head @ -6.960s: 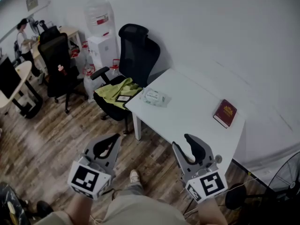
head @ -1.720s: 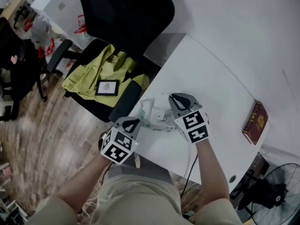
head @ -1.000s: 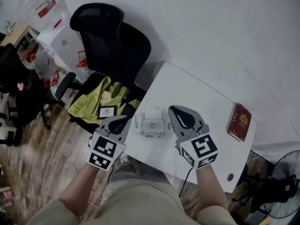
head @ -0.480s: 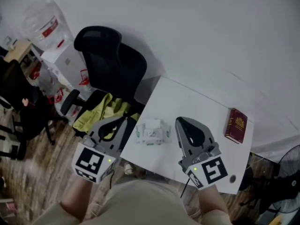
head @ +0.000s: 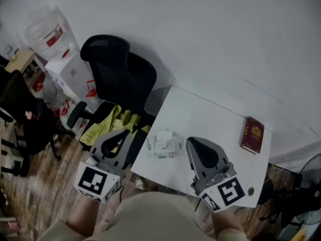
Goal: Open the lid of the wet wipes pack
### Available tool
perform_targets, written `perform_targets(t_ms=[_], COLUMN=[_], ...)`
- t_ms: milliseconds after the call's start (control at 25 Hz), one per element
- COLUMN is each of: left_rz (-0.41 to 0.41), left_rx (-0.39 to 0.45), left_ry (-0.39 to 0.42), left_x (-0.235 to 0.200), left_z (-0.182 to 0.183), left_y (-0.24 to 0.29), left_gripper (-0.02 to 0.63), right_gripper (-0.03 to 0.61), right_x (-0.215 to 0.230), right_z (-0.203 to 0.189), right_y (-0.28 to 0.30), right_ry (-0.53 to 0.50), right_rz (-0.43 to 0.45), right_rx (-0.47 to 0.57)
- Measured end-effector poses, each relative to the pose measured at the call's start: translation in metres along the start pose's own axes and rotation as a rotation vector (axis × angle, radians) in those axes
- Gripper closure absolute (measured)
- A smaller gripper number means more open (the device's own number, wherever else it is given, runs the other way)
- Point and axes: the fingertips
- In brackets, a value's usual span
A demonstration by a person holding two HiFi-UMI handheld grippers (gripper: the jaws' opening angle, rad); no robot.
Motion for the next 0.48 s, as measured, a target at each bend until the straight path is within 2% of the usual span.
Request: perform_targets(t_ms=[160,480], left_rz=[0.008,-0.009], left_rx=[-0.009,-0.027], left_ry=[-0.015,0.01], left_x=[-0.001,0.003], left_z=[-0.002,0.0], left_y=[-0.001,0.006], left_gripper=[0.592,0.592], right_gripper=[0.555,0.555], right_x=[0.005,0.017], right_z=[-0.004,-0.003], right_y=[-0.001,-0.003], right_ry=[0.003,-0.008], right_rz=[-0.005,-0.032], right_rx=[-0.004,-0.006])
Point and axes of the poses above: the fingertips, and each gripper's own axes: y forward along the fingers, x to its right, z out of its top, and after that the axes turned 6 degrees about x, right-handed
